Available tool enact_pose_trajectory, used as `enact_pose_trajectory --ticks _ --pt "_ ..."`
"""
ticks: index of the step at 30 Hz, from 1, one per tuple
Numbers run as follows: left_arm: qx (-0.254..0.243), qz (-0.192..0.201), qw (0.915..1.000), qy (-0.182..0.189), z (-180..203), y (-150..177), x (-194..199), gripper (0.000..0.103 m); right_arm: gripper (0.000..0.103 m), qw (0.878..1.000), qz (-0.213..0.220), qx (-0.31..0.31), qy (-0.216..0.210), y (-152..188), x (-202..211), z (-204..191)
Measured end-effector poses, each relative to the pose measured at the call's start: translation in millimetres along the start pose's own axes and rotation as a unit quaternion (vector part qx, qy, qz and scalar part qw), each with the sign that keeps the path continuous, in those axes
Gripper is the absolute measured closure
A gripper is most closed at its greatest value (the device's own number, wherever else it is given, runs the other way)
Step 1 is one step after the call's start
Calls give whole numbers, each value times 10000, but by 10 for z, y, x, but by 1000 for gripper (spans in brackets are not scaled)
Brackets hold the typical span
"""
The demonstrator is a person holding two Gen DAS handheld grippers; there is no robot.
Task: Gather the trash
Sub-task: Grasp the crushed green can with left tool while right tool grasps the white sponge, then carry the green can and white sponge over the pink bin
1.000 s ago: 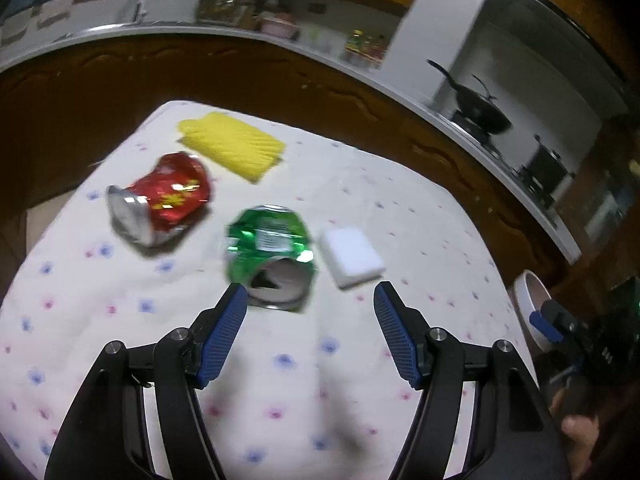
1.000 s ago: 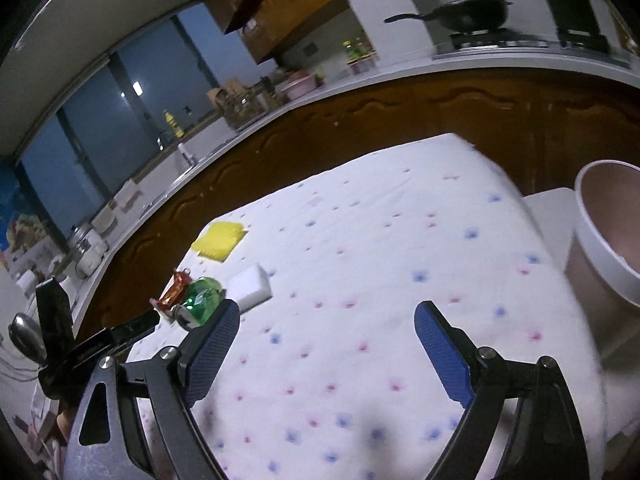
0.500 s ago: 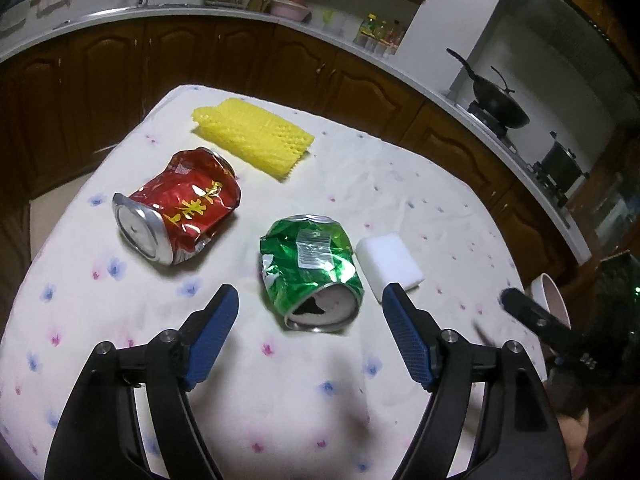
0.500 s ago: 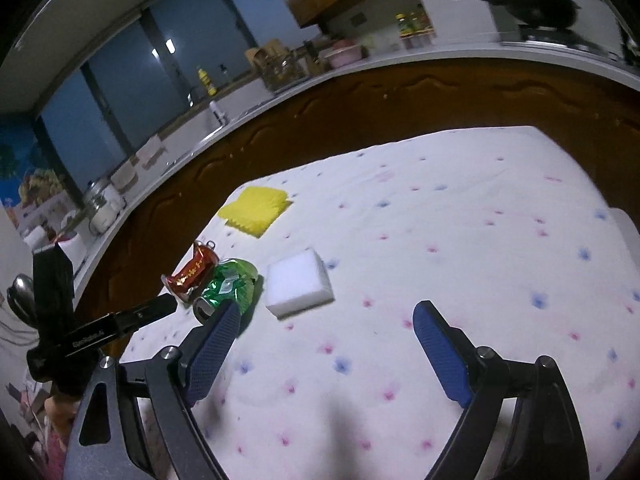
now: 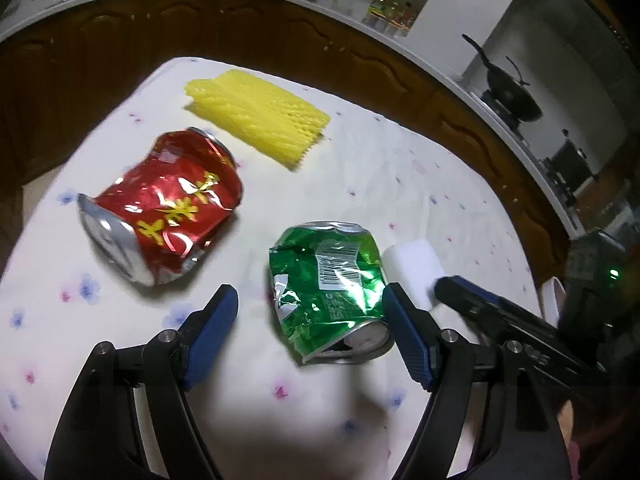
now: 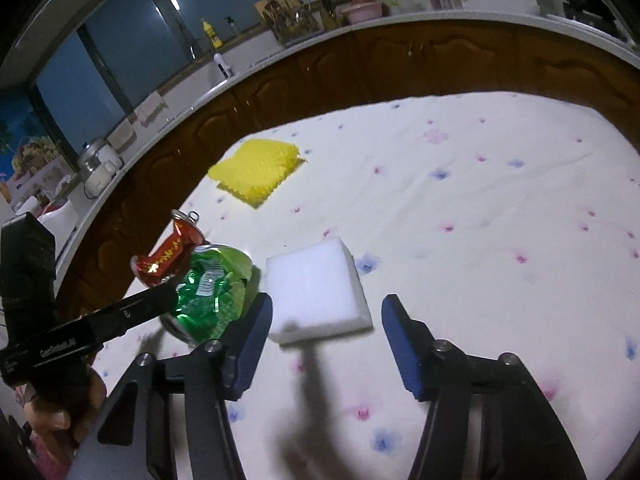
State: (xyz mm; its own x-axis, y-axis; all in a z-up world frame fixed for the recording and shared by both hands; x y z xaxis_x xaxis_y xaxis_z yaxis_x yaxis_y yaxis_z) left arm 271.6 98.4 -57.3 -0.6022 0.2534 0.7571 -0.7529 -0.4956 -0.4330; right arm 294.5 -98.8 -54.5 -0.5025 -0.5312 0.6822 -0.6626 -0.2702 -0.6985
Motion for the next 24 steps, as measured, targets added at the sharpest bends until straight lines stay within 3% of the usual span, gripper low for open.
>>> enact_pose_trajectory --ticks 1,4,9,11,12,14,20,22,23,24 --pt "-26 -19 10000 24 6 1 -8 27 59 10000 -73 1 -8 11 -48 1" --pt "-98 -62 9999 101 29 21 -14 30 64 10000 -70 34 19 24 -70 5" --pt "-156 -214 9992 309 123 45 -40 46 81 10000 35 -39 20 36 46 71" --pt "-278 -184 9990 311 185 64 -38 50 101 9999 91 -83 62 36 111 108" --pt "-326 -197 9986 369 218 80 -36 57 102 9998 129 -84 119 44 163 130" --pt "-384 -197 9983 395 266 91 -40 79 103 9994 222 -113 219 82 302 189" --pt "-426 -201 9978 475 315 132 -4 81 100 9992 204 -135 323 173 459 316" --pt "-367 -164 9980 483 297 130 28 82 88 9992 214 -298 173 185 453 339" --pt "-341 -121 9982 488 282 132 66 82 72 9992 204 -321 122 180 434 337" --pt "-317 -65 9982 504 266 127 122 82 65 9993 196 -306 119 173 412 320"
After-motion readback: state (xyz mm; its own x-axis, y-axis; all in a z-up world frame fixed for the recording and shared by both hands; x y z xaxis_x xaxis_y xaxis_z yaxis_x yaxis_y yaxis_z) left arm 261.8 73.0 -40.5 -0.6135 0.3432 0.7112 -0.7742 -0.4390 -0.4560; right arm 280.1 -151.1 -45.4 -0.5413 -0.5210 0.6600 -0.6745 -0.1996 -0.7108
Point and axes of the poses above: each gripper's, at about its wrist camera, not at the fingertips, and x roughly against the way its jaws point, z to its right, y to its underside, the point moved 5 cm from there along -x, roughly the way its jaws point, and after that the axes turned 15 degrees about x, right-handed, at the moved point
